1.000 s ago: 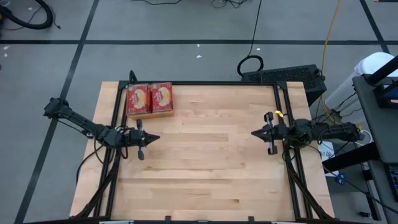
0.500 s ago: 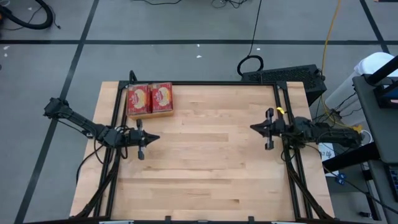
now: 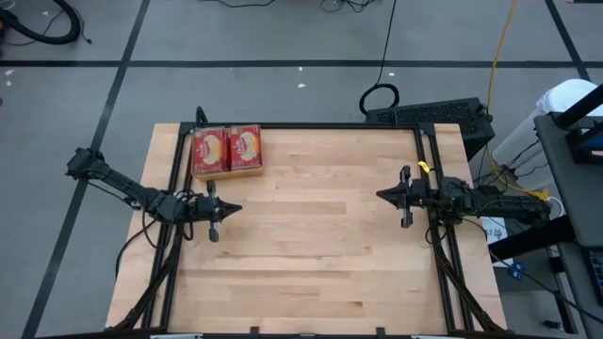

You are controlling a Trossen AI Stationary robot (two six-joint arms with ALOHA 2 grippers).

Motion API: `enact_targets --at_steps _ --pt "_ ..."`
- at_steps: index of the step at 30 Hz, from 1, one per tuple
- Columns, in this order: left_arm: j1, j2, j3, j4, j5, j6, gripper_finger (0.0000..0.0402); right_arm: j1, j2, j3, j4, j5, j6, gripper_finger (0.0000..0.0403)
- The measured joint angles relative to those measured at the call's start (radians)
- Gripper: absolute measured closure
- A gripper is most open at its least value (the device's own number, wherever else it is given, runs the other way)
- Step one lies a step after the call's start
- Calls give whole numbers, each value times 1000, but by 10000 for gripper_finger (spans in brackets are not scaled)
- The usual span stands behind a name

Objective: Sort popcorn bags into baskets
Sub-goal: Return to Home Position

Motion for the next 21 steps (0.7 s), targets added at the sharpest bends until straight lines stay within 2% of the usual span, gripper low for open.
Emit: enact_targets --at_steps 14,18,21 --pt "0 0 0 8 0 20 398 0 3 0 0 4 3 403" --pt "-6 -1 0 73 13 12 398 0 5 0 5 -67 23 403" --pt "-9 -4 1 84 66 51 398 0 5 0 23 -94 11 403"
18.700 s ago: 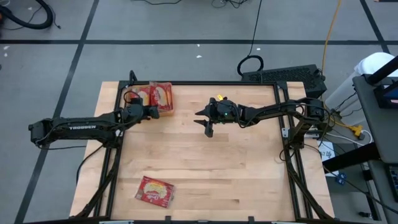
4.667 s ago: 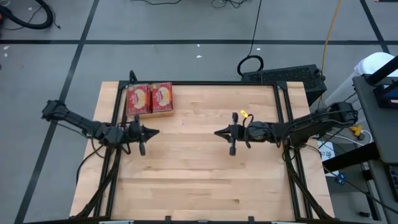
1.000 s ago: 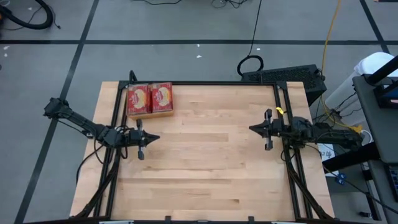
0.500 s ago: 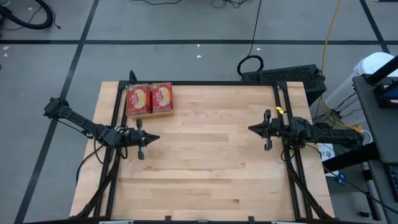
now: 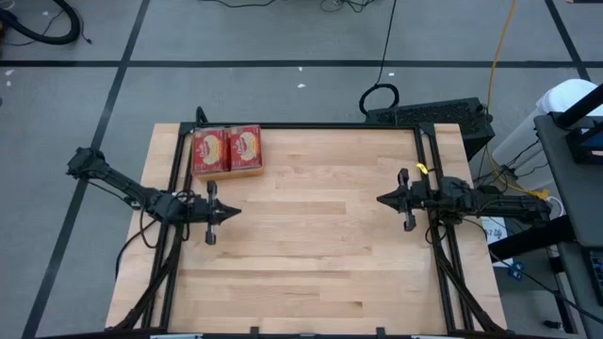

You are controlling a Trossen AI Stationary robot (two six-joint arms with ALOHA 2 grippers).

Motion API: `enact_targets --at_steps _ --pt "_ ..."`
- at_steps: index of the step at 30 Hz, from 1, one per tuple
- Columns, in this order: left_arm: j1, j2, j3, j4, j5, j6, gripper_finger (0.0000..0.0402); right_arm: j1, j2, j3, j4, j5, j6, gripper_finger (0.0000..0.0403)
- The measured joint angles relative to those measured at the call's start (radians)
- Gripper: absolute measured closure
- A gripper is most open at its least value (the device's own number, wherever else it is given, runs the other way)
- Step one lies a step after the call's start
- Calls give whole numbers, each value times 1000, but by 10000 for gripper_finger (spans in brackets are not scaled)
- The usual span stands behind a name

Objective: Sort popcorn bags into baskets
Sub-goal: Return to Home Position

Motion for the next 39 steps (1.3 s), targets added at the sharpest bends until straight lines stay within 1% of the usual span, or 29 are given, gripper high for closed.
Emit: enact_targets --at_steps 5,7,10,15,21,24,26,28,34,36,39 --pt "3 -33 0 -42 14 11 400 0 0 0 23 -3 -1 403" --pt "3 -61 0 -43 38 21 400 0 0 0 26 -3 -1 403" --pt "3 -119 0 -51 95 59 400 0 0 0 27 -3 -1 403" --pt "26 -233 0 -80 151 127 400 0 0 0 29 -3 -1 403" --pt "141 -368 0 -187 264 131 401 0 0 0 30 -3 -1 403" --pt "211 -415 0 -229 345 124 401 0 0 0 31 -3 -1 403" --pt "260 -435 0 -264 375 120 401 0 0 0 31 -3 -1 403" --pt "310 -436 0 -280 397 114 401 0 0 0 31 -3 -1 403" --pt "437 -437 0 -343 516 69 400 0 0 0 31 -3 -1 403" --pt "462 -436 0 -387 519 67 400 0 0 0 31 -3 -1 403" --pt "486 -434 0 -390 513 54 398 0 0 0 31 -3 -1 403"
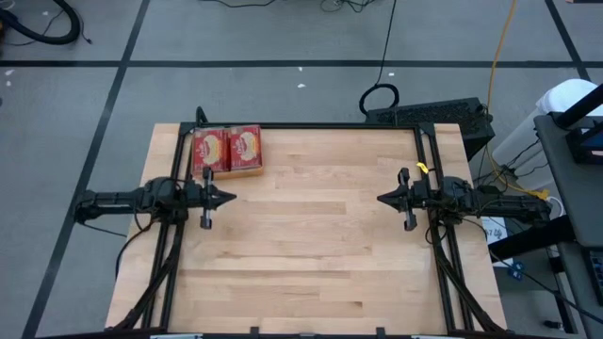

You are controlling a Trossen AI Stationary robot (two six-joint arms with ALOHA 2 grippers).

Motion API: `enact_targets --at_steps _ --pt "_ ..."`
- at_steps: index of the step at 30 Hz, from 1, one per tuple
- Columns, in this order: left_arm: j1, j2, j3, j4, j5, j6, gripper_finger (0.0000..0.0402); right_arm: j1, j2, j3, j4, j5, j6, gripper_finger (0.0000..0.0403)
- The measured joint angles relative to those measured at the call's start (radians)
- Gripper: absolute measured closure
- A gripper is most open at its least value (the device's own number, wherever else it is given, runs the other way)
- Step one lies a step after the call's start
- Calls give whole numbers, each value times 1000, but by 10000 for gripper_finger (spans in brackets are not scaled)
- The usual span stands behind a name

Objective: Sort popcorn bags into baskets
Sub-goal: Return to Home Position

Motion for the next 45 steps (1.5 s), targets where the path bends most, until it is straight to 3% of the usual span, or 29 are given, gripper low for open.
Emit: enact_targets --at_steps 45 --pt "3 1 0 -2 -5 16 394 0 0 0 0 0 0 403"
